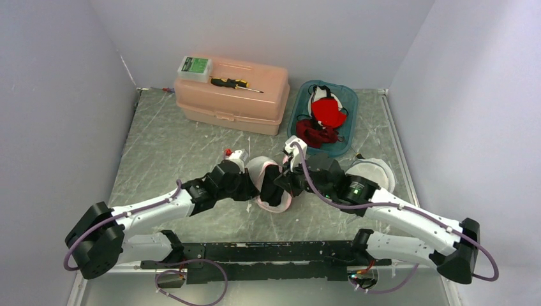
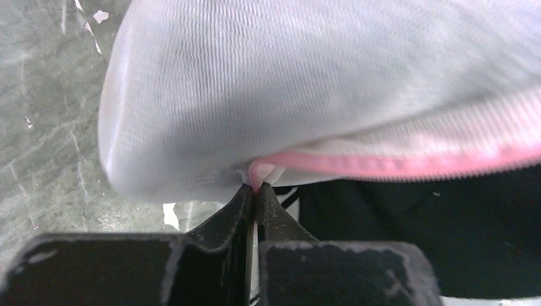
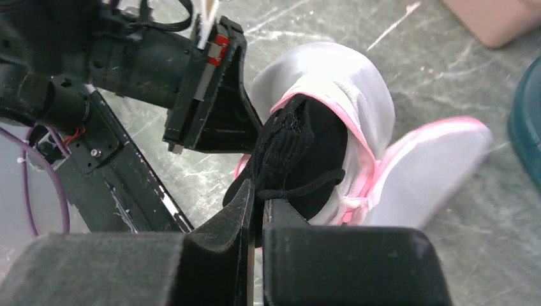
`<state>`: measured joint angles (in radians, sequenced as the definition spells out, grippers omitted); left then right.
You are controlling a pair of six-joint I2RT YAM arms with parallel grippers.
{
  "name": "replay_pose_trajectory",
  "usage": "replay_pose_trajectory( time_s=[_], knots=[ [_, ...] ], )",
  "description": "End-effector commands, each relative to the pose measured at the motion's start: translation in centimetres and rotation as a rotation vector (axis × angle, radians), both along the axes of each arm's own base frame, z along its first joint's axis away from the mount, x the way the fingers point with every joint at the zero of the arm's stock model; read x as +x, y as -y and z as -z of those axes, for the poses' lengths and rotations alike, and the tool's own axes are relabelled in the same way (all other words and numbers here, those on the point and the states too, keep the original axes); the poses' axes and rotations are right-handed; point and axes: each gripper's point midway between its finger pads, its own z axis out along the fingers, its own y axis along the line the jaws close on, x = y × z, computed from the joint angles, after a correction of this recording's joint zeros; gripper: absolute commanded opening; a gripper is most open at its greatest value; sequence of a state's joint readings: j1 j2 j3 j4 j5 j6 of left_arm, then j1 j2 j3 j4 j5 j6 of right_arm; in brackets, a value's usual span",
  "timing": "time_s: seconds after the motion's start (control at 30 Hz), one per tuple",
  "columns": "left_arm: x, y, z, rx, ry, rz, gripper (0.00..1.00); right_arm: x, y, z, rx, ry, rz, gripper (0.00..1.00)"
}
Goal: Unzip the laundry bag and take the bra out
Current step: Pick up the bra from the laundry bag.
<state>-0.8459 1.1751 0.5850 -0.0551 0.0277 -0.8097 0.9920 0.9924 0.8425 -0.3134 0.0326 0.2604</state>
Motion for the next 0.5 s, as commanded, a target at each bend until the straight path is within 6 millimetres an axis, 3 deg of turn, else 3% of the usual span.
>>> replay_pose_trajectory(
  time_s=[0.0, 0.1, 0.17, 0.3, 0.37, 0.47],
  knots=[
    [0.8, -0.4, -0.8, 0.017, 0.008, -0.057, 0.11, -0.3, 0.3, -5.6, 0.055, 0.172, -0.080, 0.00],
    [0.7, -0.4, -0.9, 0.006, 0.006, -0.063, 0.25, 0.1, 1.2, -6.4, 0.045, 0.221, -0.058, 0.00],
    [0.7, -0.4, -1.1, -0.002, 0.003, -0.062, 0.40, 0.2, 1.5, -6.4, 0.022, 0.236, -0.055, 0.00],
    [0.4, -0.3, -2.0, -0.020, -0.004, -0.059, 0.62, 1.2, 2.1, -4.0, -0.133, 0.190, -0.026, 0.00],
    [0.3, -0.5, -2.4, -0.029, 0.001, -0.065, 0.66, 1.5, 2.3, -3.0, -0.169, 0.161, -0.005, 0.00],
    [0.4, -1.2, -2.8, -0.020, 0.010, -0.098, 0.67, 1.5, 2.2, -3.1, -0.126, 0.150, 0.026, 0.00]
  ],
)
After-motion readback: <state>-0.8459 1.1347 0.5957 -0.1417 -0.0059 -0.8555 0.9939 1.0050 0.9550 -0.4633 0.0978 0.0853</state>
